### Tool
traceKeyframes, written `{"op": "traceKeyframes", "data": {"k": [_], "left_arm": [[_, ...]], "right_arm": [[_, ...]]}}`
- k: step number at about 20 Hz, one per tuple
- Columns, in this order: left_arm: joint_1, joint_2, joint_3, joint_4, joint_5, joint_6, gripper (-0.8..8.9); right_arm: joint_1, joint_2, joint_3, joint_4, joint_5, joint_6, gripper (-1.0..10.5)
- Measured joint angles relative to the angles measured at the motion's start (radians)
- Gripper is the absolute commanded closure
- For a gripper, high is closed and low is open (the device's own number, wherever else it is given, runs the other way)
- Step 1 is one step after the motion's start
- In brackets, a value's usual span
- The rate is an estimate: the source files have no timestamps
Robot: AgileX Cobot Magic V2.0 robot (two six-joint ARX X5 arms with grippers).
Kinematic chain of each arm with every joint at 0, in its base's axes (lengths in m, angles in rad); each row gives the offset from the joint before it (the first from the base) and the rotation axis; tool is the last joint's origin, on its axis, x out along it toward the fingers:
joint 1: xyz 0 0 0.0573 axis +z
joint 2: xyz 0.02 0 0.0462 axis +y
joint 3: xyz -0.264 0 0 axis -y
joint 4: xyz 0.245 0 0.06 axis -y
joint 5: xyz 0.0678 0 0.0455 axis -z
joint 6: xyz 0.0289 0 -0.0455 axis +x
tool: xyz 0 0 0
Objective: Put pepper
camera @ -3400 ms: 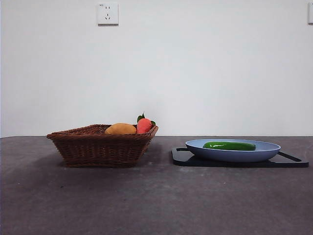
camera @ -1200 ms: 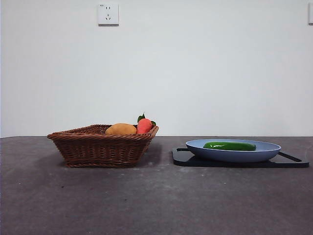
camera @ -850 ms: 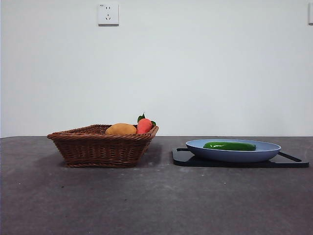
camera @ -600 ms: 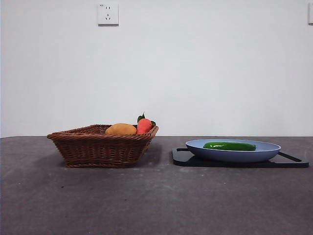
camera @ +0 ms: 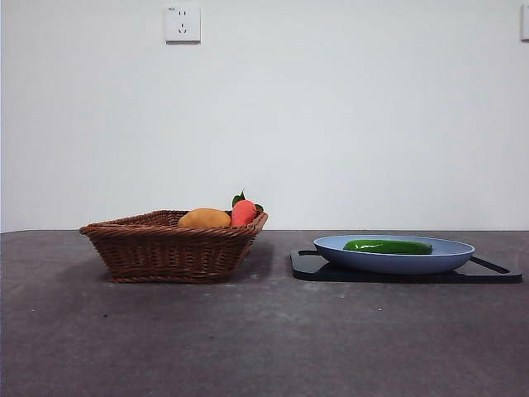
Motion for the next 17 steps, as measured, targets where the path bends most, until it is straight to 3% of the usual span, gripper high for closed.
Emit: {"op": "traceKeyframes", "data": {"k": [10,14,17], "left_arm": [[0.000,0.000,0.000,0.000,0.000,-0.002,8.05],[0.000,0.000,0.000,0.000,0.000,-0.002,8.05],[0.000,0.000,0.000,0.001,0.000,-0.002,8.05]], "right_arm": [[0.000,0.000,0.000,0.000,0.000,0.000,9.4],[0.000,-0.002,-0.003,0.045,0.001,-0.093,9.4],[-0.015,-0.087,-0.096,0.258,0.000,-0.161,9.4]]}}
